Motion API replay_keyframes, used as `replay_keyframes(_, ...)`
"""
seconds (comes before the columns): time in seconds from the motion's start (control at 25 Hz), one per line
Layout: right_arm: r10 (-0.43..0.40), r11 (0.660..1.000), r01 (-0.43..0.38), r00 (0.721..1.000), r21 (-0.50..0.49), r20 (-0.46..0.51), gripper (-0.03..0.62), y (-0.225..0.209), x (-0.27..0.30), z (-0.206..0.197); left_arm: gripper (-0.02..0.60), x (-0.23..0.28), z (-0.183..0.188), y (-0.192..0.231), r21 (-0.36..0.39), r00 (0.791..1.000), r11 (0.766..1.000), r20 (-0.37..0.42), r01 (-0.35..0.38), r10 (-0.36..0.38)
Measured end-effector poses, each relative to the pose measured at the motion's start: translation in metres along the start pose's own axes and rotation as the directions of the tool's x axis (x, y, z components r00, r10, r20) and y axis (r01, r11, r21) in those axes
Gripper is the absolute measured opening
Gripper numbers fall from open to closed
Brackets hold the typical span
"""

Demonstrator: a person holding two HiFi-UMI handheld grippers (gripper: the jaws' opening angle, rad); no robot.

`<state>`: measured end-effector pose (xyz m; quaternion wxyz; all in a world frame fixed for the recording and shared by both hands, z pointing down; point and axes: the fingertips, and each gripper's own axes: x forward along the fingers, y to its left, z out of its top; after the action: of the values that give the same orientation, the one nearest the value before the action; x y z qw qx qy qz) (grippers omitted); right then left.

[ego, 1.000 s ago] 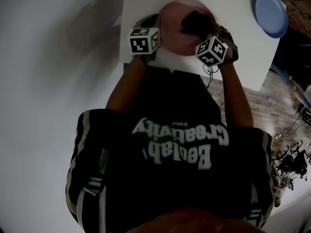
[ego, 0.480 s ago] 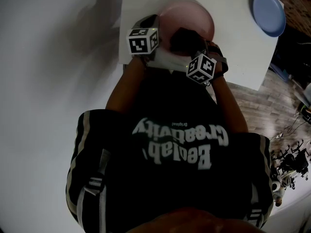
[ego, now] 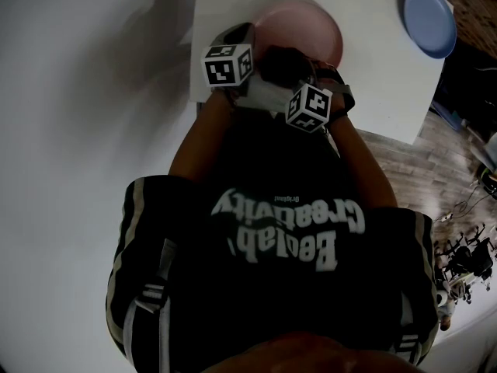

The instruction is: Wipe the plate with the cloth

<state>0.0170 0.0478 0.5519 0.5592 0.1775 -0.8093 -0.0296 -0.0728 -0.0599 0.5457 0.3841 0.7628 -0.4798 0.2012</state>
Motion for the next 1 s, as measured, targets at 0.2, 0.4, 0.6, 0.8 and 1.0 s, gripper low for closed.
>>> replay_keyframes(0.2, 0.000, 1.000, 0.000, 1.000, -0.029, 0.019, 0.081, -0.001, 0.011, 0.019, 0.011, -0.001, 0.000, 0.001, -0.003, 1.000, 1.000, 0.003, -0.001, 0.001)
replay_keyframes(0.4, -0.023, 1.000, 0.023, 0.999, -0.004, 0.028, 0.081, -0.021, 0.023, 0.032, 0.010, 0.000, -0.001, 0.002, -0.003, 1.000, 1.000, 0.001, 0.000, 0.000)
replay_keyframes(0.6, -0.075, 0.997, 0.075, 0.997, -0.005, 0.005, 0.081, -0.054, 0.034, 0.037, 0.009, -0.001, -0.002, 0.004, -0.014, 1.000, 1.000, 0.008, -0.003, 0.003)
replay_keyframes(0.8, -0.128, 0.991, 0.129, 0.991, 0.028, -0.038, 0.080, -0.090, 0.041, 0.030, 0.009, -0.001, -0.002, 0.003, -0.022, 1.000, 1.000, 0.011, 0.005, -0.005)
replay_keyframes(1.0, -0.169, 0.982, 0.175, 0.982, 0.067, -0.084, 0.080, -0.120, 0.039, 0.007, 0.009, 0.000, -0.002, 0.003, -0.047, 1.000, 0.999, 0.014, 0.016, -0.015)
